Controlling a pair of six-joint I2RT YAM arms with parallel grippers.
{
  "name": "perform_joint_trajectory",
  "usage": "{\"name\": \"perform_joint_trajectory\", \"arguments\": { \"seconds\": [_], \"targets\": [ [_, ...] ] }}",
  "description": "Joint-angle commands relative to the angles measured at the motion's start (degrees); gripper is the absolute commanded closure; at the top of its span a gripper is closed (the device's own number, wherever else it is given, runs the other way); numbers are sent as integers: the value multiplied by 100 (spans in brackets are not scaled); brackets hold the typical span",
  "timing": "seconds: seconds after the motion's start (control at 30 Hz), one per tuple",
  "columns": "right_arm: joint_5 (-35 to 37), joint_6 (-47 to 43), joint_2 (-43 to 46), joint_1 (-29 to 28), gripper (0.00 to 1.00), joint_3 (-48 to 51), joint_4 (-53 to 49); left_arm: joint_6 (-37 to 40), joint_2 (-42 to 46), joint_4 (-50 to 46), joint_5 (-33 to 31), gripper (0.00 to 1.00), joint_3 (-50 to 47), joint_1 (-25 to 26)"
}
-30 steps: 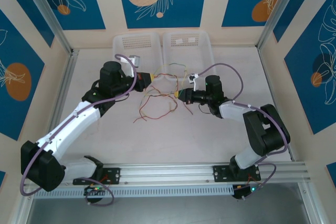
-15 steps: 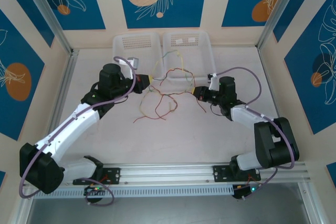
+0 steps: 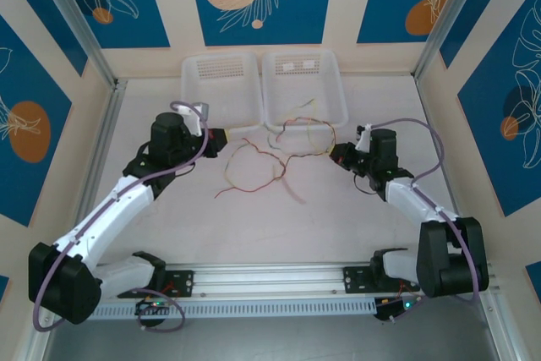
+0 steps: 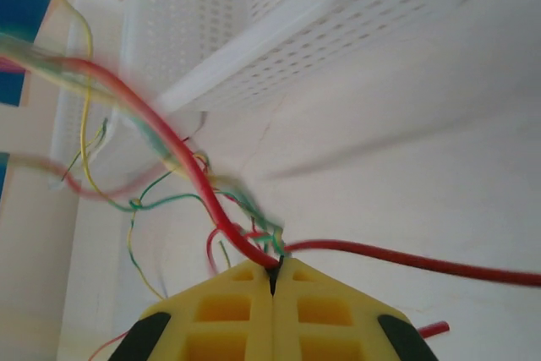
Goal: Untangle the cables
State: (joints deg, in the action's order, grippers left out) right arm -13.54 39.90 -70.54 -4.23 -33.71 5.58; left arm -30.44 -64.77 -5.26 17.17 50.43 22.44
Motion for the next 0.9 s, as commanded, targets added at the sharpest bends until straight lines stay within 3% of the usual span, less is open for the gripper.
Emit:
{"name": "perform_joint_trajectory", "arguments": {
  "seconds": [0.0, 0.17, 0.3, 0.6, 0.7, 0.8, 0.87],
  "targets": [
    [159, 44, 219, 182, 100, -29, -450, -116, 254, 57, -168, 100, -193, -175],
    [-211, -138, 238, 190, 100, -49, -311, -59, 330, 12, -214, 100, -307, -239],
    [-606, -378, 454, 32, 100, 64, 1, 166, 201, 164, 112, 100, -242, -240],
    [-2087, -1373, 1332, -166, 100, -74, -112, 1902, 172, 718, 1352, 50, -131, -198],
    [-2405, -1424, 1505, -134, 100, -269, -303, 2297, 254, 879, 1645, 47, -236, -188],
    [-2721, -1425, 1566, -103, 100, -427, -385, 2159, 322, 1298, 1626, 46, -414, -187],
    [-2781, -1357, 1595, -104, 100, -494, -356, 2008, 350, 1565, 1618, 33, -493, -157]
  ]
}}
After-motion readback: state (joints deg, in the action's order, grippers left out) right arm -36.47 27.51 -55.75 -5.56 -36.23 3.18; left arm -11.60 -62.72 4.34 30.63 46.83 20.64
